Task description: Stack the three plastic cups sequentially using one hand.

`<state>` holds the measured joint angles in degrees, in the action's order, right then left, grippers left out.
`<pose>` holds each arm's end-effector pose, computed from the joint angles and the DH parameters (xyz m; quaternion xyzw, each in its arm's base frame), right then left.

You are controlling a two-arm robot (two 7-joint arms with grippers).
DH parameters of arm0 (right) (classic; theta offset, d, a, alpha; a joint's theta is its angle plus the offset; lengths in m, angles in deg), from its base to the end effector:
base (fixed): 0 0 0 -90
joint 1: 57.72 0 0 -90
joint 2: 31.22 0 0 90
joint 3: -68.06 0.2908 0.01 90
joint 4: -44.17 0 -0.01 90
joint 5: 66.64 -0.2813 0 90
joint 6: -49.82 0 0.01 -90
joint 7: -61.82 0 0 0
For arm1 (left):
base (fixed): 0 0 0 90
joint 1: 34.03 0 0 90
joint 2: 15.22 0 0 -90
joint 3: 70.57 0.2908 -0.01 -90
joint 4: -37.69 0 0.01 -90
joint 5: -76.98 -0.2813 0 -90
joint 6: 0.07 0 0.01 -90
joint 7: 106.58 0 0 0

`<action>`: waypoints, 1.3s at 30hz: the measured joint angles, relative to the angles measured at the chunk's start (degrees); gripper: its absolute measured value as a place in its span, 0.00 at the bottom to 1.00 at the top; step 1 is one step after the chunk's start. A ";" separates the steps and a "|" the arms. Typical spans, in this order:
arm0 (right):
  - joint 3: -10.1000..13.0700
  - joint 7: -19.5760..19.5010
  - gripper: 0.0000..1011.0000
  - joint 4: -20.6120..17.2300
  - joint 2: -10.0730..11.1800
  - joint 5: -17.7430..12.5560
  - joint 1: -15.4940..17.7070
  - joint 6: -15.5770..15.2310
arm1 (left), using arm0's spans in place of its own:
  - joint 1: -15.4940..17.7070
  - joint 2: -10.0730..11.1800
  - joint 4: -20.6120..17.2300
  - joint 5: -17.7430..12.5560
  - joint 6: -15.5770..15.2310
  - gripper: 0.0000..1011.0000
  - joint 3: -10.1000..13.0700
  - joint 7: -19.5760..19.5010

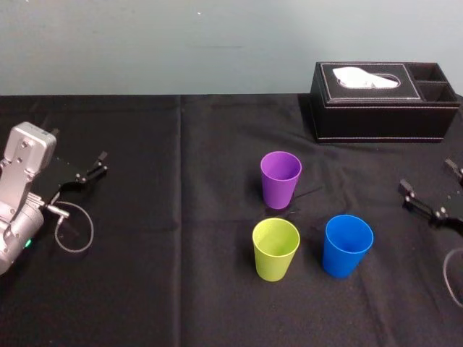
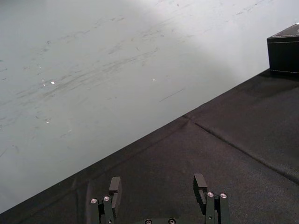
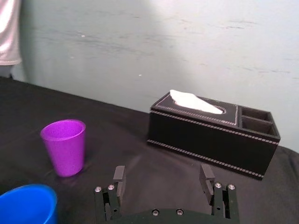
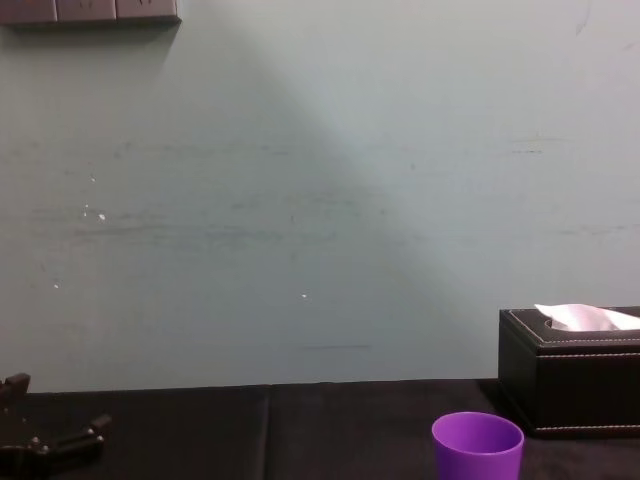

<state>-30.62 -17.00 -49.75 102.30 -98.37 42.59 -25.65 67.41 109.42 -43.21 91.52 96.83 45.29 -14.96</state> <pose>0.2512 -0.1600 -0.2820 -0.0509 -0.0643 -0.5520 0.8298 0.3323 0.0904 -0.2976 0.1415 -0.1325 0.5799 0.7913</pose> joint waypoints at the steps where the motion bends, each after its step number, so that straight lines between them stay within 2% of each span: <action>1: 0.80 0.73 0.99 -0.87 0.64 -0.20 1.88 0.83 | 0.00 0.00 0.00 0.00 0.00 1.00 0.00 0.00; 4: 1.98 1.96 0.99 -2.37 1.73 -0.09 5.36 2.13 | 0.00 0.00 0.00 0.00 0.00 1.00 0.00 0.00; 5: 1.98 1.96 0.99 -2.37 1.73 -0.09 5.36 2.13 | 0.00 0.00 0.00 0.00 0.00 1.00 0.00 0.00; 10: 2.75 3.25 0.99 -4.35 3.35 3.37 10.24 4.21 | 0.00 0.00 0.00 0.00 0.00 1.00 0.00 0.00; 19: 3.28 5.66 0.99 -5.38 4.11 6.14 14.93 7.08 | 0.00 0.00 0.00 0.00 0.00 1.00 0.00 0.00; 27: 2.42 7.63 0.99 -4.65 2.93 7.14 15.21 7.68 | 0.00 0.00 0.00 0.00 0.00 1.00 0.00 0.00; 39: -0.20 9.54 0.99 -4.72 -0.15 10.04 11.76 5.45 | 0.00 0.00 0.00 0.00 0.00 1.00 0.00 0.00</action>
<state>-30.83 -7.46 -54.47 102.15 -88.33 54.36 -20.20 67.41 109.42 -43.21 91.53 96.83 45.29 -14.96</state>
